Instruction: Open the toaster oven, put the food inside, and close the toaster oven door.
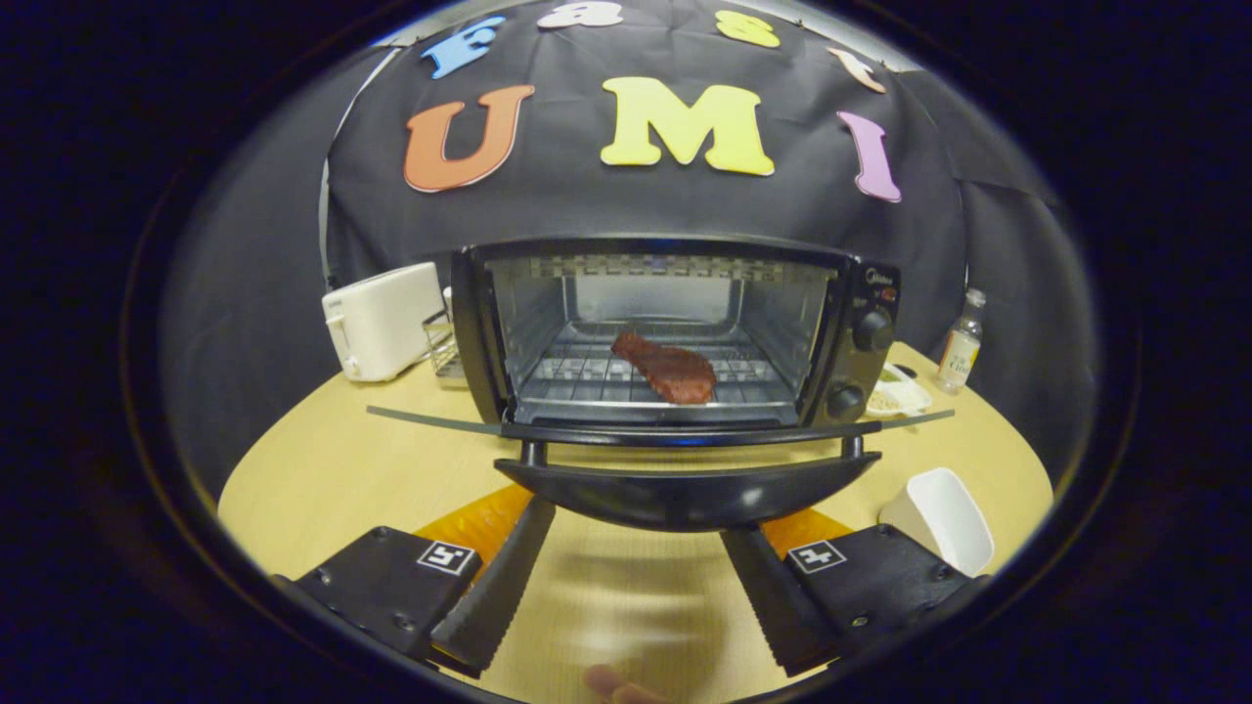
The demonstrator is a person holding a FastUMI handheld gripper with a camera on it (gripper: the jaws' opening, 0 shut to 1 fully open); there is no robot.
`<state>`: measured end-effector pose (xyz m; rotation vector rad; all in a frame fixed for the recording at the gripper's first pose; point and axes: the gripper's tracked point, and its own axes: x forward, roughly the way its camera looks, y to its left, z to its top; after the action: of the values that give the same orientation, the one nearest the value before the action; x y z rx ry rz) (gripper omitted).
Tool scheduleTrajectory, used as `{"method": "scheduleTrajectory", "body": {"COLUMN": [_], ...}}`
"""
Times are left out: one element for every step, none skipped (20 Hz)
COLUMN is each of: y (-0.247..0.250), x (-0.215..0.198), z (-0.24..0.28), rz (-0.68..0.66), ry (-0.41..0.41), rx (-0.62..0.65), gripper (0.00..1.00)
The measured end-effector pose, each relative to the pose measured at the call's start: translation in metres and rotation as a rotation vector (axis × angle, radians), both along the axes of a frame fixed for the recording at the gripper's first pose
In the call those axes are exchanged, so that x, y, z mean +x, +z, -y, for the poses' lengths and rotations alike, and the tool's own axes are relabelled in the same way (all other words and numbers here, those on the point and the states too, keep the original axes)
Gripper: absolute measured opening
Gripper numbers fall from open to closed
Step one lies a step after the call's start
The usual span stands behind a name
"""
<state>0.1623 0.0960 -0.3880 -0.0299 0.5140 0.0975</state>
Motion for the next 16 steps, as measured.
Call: {"method": "scheduleTrajectory", "body": {"y": [0.009,0.018,0.028,0.038,0.051,0.065,0.077,0.095,0.114,0.130,0.144,0.156,0.165,0.175,0.185,0.194], "x": [0.009,0.018,0.026,0.033,0.038,0.040,0.039,0.036,0.035,0.031,0.023,0.013,0.002,-0.013,-0.027,-0.041], "z": [-0.001,-0.001,0.001,0.003,0.008,0.012,0.013,0.018,0.026,0.034,0.041,0.045,0.046,0.049,0.051,0.050], "rz": [0.019,0.036,0.048,0.065,0.086,0.108,0.120,0.154,0.197,0.227,0.248,0.264,0.272,0.282,0.292,0.302], "ry": [0.001,-0.002,-0.007,-0.017,-0.031,-0.037,-0.035,-0.037,-0.039,-0.043,-0.043,-0.033,-0.018,-0.009,0.005,0.030], "rx": [0.003,0.002,0.000,0.008,0.023,0.042,0.065,0.086,0.089,0.079,0.064,0.052,0.044,0.039,0.041,0.044], "gripper": [1.00,1.00,1.00,1.00,1.00,1.00,1.00,1.00,1.00,1.00,1.00,1.00,1.00,1.00,1.00,1.00]}}
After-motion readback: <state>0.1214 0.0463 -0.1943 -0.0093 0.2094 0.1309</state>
